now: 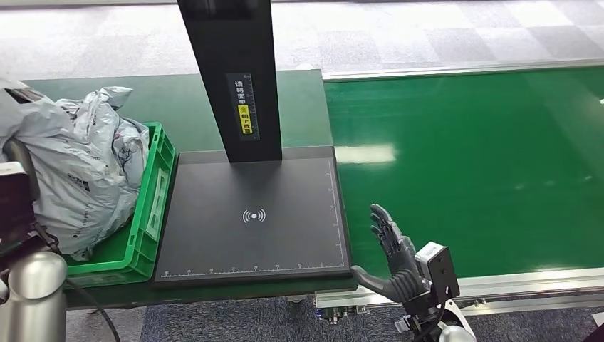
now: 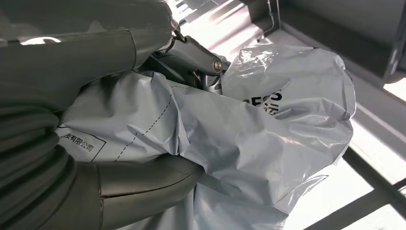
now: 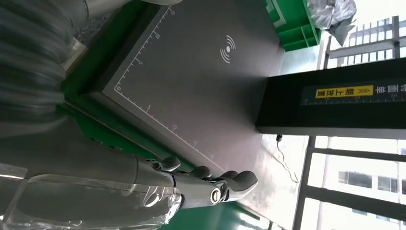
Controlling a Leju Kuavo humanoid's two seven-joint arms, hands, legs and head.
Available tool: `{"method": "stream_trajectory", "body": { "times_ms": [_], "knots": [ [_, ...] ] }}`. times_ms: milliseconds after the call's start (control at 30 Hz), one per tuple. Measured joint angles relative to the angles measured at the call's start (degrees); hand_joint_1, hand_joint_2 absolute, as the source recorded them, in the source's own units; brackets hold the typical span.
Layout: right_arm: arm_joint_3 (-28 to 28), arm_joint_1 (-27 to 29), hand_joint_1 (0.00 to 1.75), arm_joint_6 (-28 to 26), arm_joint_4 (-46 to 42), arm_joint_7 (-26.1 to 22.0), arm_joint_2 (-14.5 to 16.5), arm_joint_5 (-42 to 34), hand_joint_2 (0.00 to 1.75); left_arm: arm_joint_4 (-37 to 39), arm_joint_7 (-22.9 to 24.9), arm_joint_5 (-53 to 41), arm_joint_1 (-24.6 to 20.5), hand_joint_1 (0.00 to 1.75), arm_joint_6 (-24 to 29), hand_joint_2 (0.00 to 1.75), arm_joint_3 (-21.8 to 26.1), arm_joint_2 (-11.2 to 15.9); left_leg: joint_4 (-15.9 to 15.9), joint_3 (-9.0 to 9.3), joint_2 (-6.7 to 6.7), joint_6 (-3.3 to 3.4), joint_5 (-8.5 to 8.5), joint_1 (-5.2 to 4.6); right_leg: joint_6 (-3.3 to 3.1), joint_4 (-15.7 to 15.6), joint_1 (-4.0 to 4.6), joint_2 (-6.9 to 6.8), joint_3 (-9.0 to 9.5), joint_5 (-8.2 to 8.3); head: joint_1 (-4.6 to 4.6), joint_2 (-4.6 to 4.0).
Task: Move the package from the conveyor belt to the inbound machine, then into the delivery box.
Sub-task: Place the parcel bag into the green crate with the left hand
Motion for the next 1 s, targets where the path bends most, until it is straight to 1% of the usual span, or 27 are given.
{"method": "stream_trajectory", "body": {
  "times_ms": [133, 200, 233, 267, 333, 367, 400, 500, 533, 700, 767, 900, 1000],
  "knots": [
    [0.00, -0.16, 0.00, 0.62, -0.29, 0.32, 0.51, 0.48, 1.75, 2.93, 2.33, -2.83, -0.09, 1.75, -1.68, 1.75, 0.01, -0.06, 0.00, 0.00, 0.01, 0.00, 0.00, 0.00, 0.00, 0.00, 0.00, 0.01, -0.01, 0.00, 0.00, 0.00],
    [0.00, -0.18, 0.00, 0.71, -0.48, 0.37, 0.58, 0.53, 1.75, 4.97, 3.36, -3.71, -0.31, 1.68, -2.64, 1.75, 0.00, -0.07, 0.00, 0.00, 0.01, 0.00, 0.00, 0.00, 0.00, 0.00, 0.00, 0.01, -0.01, 0.00, 0.00, 0.00],
    [0.00, -0.20, 0.00, 0.73, -0.50, 0.37, 0.59, 0.52, 1.75, 6.08, 3.82, -4.04, -0.51, 1.50, -3.17, 1.75, -0.01, -0.07, 0.00, -0.01, 0.01, 0.00, 0.00, 0.00, 0.00, 0.00, 0.00, 0.01, -0.02, 0.00, 0.00, 0.00],
    [0.00, -0.23, 0.00, 0.74, -0.50, 0.37, 0.58, 0.47, 1.75, 7.25, 4.31, -4.31, -0.83, 1.40, -3.74, 1.75, -0.01, -0.07, 0.00, -0.01, 0.01, 0.00, 0.00, 0.00, 0.00, 0.00, -0.01, 0.00, -0.02, 0.00, 0.00, 0.00],
    [0.00, -0.33, 0.00, 0.73, -0.48, 0.27, 0.49, 0.11, 1.75, 10.39, 5.16, -4.61, -1.61, 1.46, -4.70, 1.75, -0.03, 0.01, 0.00, -0.01, 0.01, 0.00, 0.00, 0.00, 0.00, 0.00, -0.01, 0.01, -0.02, 0.00, 0.00, 0.00],
    [0.00, -0.37, 0.00, 0.72, -0.48, 0.19, 0.36, -0.16, 1.75, 12.01, 5.45, -4.66, -2.04, 1.61, -5.00, 1.75, -0.03, 0.09, 0.00, -0.01, 0.01, 0.00, 0.00, 0.00, 0.00, 0.00, -0.01, 0.01, -0.02, 0.00, 0.00, 0.00],
    [0.00, -0.39, 0.00, 0.71, -0.47, 0.09, 0.21, -0.45, 1.75, 13.70, 5.63, -4.69, -2.52, 1.34, -5.20, 1.75, -0.04, 0.19, 0.00, -0.01, 0.02, 0.00, 0.00, 0.00, 0.00, 0.00, 0.00, 0.02, -0.03, 0.00, 0.00, 0.00],
    [0.02, -0.37, 0.00, 0.58, -0.46, -0.11, -0.42, -1.24, 1.75, 18.03, 5.94, -4.69, -4.36, 0.07, -5.38, 1.75, -0.06, 0.62, 0.00, -0.01, 0.02, 0.00, 0.00, 0.00, 0.00, 0.00, 0.00, 0.02, -0.03, 0.00, 0.00, 0.00],
    [0.05, -0.36, 0.00, 0.50, -0.46, -0.16, -0.65, -1.46, 1.75, 19.53, 6.11, -4.69, -5.01, 0.00, -5.41, 1.75, -0.07, 0.80, 0.00, -0.01, 0.02, 0.00, 0.00, 0.00, 0.00, 0.00, 0.00, 0.02, -0.03, 0.00, 0.00, 0.00],
    [0.29, -0.01, 0.00, -0.57, -0.58, -0.21, -1.54, -2.28, 1.75, 25.81, 6.65, -4.17, -8.26, 0.00, -4.80, 1.75, -0.12, 1.34, 0.01, -0.03, 0.02, 0.00, 0.00, 0.00, 0.00, 0.00, 0.00, 0.03, -0.04, 0.00, 0.00, 0.00],
    [0.40, 0.40, 0.00, -1.31, -0.87, -0.22, -1.80, -2.50, 1.75, 26.98, 6.17, -3.28, -9.08, 0.00, -3.98, 1.75, -0.16, 1.48, 0.01, -0.03, 0.03, 0.00, 0.00, 0.00, 0.00, 0.00, 0.00, 0.06, -0.05, 0.00, 0.00, 0.00],
    [0.59, 1.52, 0.00, -2.53, -1.79, -0.47, -2.46, -2.73, 1.75, 26.71, 4.36, -0.92, -9.20, 0.00, -0.16, 1.75, -0.30, 1.51, 0.00, -0.04, 0.03, 0.00, 0.00, 0.00, 0.00, 0.00, 0.00, 0.08, -0.06, 0.00, 0.00, 0.00],
    [0.69, 2.46, 0.00, -3.08, -2.58, -0.68, -2.77, -2.75, 1.75, 24.38, 3.10, 0.42, -8.58, 0.00, 3.60, 1.75, -0.27, 1.51, 0.00, -0.06, 0.03, -0.01, -0.01, 0.00, 0.00, 0.00, 0.00, 0.08, -0.06, 0.00, 0.00, 0.00]
  ]
}}
